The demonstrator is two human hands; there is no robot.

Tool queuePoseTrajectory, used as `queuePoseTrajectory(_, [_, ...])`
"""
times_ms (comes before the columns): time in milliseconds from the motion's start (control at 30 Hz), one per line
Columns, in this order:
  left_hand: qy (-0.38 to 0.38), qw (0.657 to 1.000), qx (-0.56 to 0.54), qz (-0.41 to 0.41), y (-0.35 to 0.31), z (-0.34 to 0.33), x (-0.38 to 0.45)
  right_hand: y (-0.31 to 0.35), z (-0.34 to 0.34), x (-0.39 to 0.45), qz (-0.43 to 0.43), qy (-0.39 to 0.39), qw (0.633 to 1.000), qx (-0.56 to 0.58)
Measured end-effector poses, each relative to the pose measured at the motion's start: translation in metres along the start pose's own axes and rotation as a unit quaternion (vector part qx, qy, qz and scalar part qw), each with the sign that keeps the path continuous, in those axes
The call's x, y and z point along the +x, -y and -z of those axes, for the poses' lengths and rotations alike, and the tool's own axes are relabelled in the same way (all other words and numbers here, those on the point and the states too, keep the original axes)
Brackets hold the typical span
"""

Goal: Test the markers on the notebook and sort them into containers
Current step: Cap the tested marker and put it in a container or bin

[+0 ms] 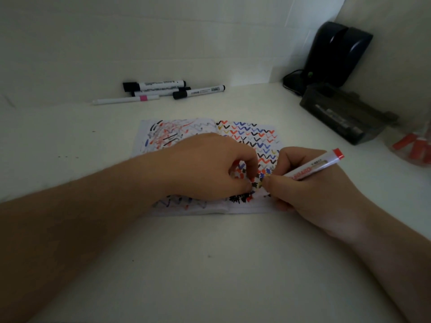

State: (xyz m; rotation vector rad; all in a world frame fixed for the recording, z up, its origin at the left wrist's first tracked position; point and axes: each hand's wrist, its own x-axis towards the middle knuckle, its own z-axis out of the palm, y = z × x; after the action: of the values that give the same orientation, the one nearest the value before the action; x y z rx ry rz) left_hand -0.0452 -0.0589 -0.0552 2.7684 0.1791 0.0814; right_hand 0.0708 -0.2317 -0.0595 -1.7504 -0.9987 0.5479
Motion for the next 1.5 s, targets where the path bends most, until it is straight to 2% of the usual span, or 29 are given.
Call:
queuePoseTrajectory(100, [0.008,1.0,-0.008,0.003,0.001,0.0,0.0,-0.001,0.002,0.003,-0.029,0.007,0.998,0.058])
queuePoseTrajectory(200, [0.026,0.994,-0.103,0.027,0.007,0.003,-0.005,-0.004,0.011,0.008,-0.064,0.017,0.976,0.206])
queuePoseTrajectory(300, [0.027,0.985,-0.171,0.021,0.014,0.009,-0.01,-0.005,0.02,0.01,-0.062,0.047,0.958,0.276])
queuePoseTrajectory(467, [0.021,0.983,-0.183,0.003,0.019,0.017,-0.011,-0.01,0.032,0.014,-0.102,0.086,0.922,0.363])
queuePoseTrajectory(933, [0.029,0.988,-0.152,0.011,0.014,0.015,-0.011,-0.011,0.026,0.013,-0.105,0.078,0.936,0.326])
queuePoseTrajectory(1200, [-0.038,0.989,-0.137,0.035,0.013,0.013,-0.008,-0.007,0.022,0.011,-0.102,0.054,0.949,0.295])
queuePoseTrajectory(1333, [-0.047,0.968,-0.245,0.024,0.015,0.014,-0.007,-0.008,0.023,0.012,-0.099,0.038,0.952,0.286])
queuePoseTrajectory(1500, [0.014,0.95,-0.311,-0.026,0.024,0.018,-0.012,-0.011,0.028,0.009,-0.097,0.05,0.952,0.286])
